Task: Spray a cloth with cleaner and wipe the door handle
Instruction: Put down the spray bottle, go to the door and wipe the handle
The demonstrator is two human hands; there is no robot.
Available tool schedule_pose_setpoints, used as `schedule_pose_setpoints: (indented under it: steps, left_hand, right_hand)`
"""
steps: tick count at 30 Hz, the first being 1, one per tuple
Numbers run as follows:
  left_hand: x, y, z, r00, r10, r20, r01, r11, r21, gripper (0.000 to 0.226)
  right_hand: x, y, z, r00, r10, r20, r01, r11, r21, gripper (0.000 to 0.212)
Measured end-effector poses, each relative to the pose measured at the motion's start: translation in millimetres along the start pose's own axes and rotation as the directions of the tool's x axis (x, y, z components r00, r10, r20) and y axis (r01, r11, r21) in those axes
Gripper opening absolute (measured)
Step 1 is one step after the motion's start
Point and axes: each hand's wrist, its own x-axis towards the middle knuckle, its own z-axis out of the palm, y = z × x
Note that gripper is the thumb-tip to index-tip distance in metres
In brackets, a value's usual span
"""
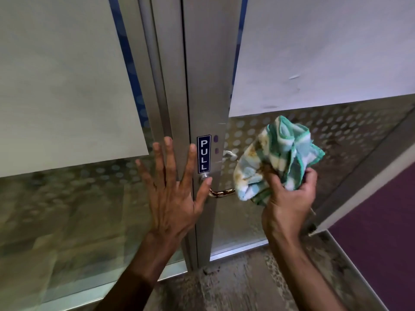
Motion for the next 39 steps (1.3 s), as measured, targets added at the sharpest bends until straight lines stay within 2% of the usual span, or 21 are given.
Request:
schedule_pose_setpoints:
  steps: [3, 5, 7, 9, 11, 13, 16, 21, 26, 28, 29, 32, 36, 39]
  left_hand:
    - [9.2, 0.9, 3.3, 1.0, -0.005, -0.026, 0.005, 1.0, 0.021, 0.081]
    - [13.5, 1.1, 6.7, 1.0, -0.01, -0.03, 0.011, 1.0, 0.026, 0.081]
    - [15.5, -0.3, 11.4, 0.998, -0.021, -0.051, 0.023, 0.999, 0.023, 0.083]
    - [15.1, -3.1, 16.8, 0.997, -0.034, -0.076, 0.036, 0.999, 0.026, 0.088]
    - [13.5, -7.6, 22.6, 0.995, -0.041, -0.089, 0.044, 0.998, 0.035, 0.09]
    - [11.9, -12.3, 25.8, 0.995, -0.05, -0.092, 0.054, 0.998, 0.041, 0.089]
    - [10.4, -17.1, 30.1, 0.995, -0.049, -0.089, 0.052, 0.998, 0.032, 0.086]
    - [10.7, -20.1, 34.5, 0.995, -0.045, -0.09, 0.046, 0.999, 0.006, 0.079]
    - [12.3, -18.7, 37.9, 0.995, -0.049, -0.089, 0.048, 0.999, -0.015, 0.074]
    - [11.6, -18.7, 39.5, 0.995, -0.044, -0.087, 0.043, 0.999, -0.01, 0.074]
    - [11.5, -18.4, 40.1, 0.995, -0.042, -0.087, 0.041, 0.999, -0.011, 0.074]
    - [12.3, -17.2, 41.1, 0.995, -0.044, -0.084, 0.043, 0.999, -0.018, 0.073]
    - [12.4, -15.3, 42.9, 0.996, -0.055, -0.071, 0.054, 0.998, -0.015, 0.074]
    - [11.3, -14.8, 43.9, 0.996, -0.057, -0.064, 0.057, 0.998, -0.008, 0.075]
  right_hand:
    - [5.8, 5.9, 12.7, 0.966, -0.25, 0.061, 0.255, 0.961, -0.105, 0.034]
    - [12.1, 10.4, 22.5, 0.878, -0.449, 0.164, 0.475, 0.858, -0.195, 0.027]
    - [20.6, 22.9, 34.9, 0.706, -0.611, 0.357, 0.704, 0.66, -0.262, 0.044]
    - [31.8, 33.8, 49.5, 0.534, -0.681, 0.501, 0.845, 0.459, -0.275, 0.058]
    - [38.6, 43.0, 63.3, 0.399, -0.703, 0.589, 0.917, 0.296, -0.267, 0.048]
    - [40.9, 53.6, 71.4, 0.326, -0.683, 0.654, 0.944, 0.199, -0.263, 0.037]
    - [44.3, 63.7, 78.7, 0.305, -0.647, 0.699, 0.948, 0.138, -0.286, 0.04]
    - [44.6, 74.6, 78.4, 0.291, -0.637, 0.714, 0.951, 0.109, -0.29, 0.047]
    - [41.3, 79.9, 72.0, 0.295, -0.62, 0.727, 0.952, 0.126, -0.279, 0.043]
    - [38.5, 89.1, 64.5, 0.28, -0.597, 0.752, 0.957, 0.117, -0.264, 0.035]
    - [37.5, 94.2, 59.6, 0.27, -0.582, 0.767, 0.96, 0.103, -0.26, 0.032]
    - [33.9, 106.9, 47.6, 0.253, -0.534, 0.807, 0.965, 0.077, -0.252, 0.043]
    - [31.3, 110.5, 35.9, 0.234, -0.476, 0.848, 0.97, 0.059, -0.234, 0.039]
    - [30.5, 108.8, 25.1, 0.219, -0.375, 0.901, 0.975, 0.046, -0.218, 0.038]
